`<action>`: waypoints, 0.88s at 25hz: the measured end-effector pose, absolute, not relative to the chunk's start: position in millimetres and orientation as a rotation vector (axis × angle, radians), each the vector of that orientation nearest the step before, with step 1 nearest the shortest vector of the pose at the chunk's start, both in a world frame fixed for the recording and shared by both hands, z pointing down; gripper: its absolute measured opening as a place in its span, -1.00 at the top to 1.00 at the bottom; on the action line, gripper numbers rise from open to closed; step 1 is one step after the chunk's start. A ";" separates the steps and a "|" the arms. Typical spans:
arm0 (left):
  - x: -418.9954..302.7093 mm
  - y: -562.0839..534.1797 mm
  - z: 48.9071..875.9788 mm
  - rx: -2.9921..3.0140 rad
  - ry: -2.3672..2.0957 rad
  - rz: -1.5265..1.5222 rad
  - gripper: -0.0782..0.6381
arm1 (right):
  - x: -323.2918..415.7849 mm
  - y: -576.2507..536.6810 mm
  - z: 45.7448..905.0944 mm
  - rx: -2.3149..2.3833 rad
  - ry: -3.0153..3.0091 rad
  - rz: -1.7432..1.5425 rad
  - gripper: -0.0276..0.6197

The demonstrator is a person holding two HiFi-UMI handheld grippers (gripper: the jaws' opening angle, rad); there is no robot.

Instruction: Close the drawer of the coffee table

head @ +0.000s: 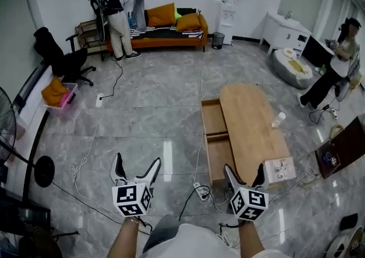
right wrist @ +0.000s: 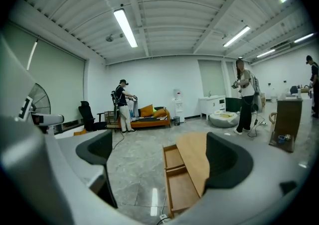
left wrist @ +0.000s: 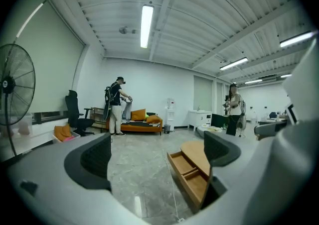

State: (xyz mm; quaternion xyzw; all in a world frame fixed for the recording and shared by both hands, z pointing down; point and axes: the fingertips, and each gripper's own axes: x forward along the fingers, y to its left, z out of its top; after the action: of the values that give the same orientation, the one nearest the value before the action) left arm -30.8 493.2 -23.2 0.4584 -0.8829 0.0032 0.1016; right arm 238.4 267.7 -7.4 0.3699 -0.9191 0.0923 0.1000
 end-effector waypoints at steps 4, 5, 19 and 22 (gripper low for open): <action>-40.0 466.1 -14.7 1.405 -2.576 0.021 -0.82 | 249.7 249.7 8.6 1.170 -2.663 0.321 -0.90; -44.8 457.9 -11.7 1.420 -2.565 0.024 -0.82 | 250.6 245.2 11.9 1.193 -2.650 0.328 -0.90; -243.4 243.3 -4.0 1.759 -2.354 0.024 -0.82 | 117.9 141.8 19.6 1.592 -2.463 0.402 -0.90; -285.4 193.7 -1.7 1.830 -2.283 0.031 -0.82 | 79.5 117.7 12.0 1.684 -2.433 0.415 -0.90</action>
State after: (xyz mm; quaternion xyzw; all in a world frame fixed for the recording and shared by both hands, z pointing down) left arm -285.4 193.7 -1.7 0.6219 -0.7756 0.0107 0.1076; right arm 79.5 117.7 12.0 0.5621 -0.8118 0.1385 0.0768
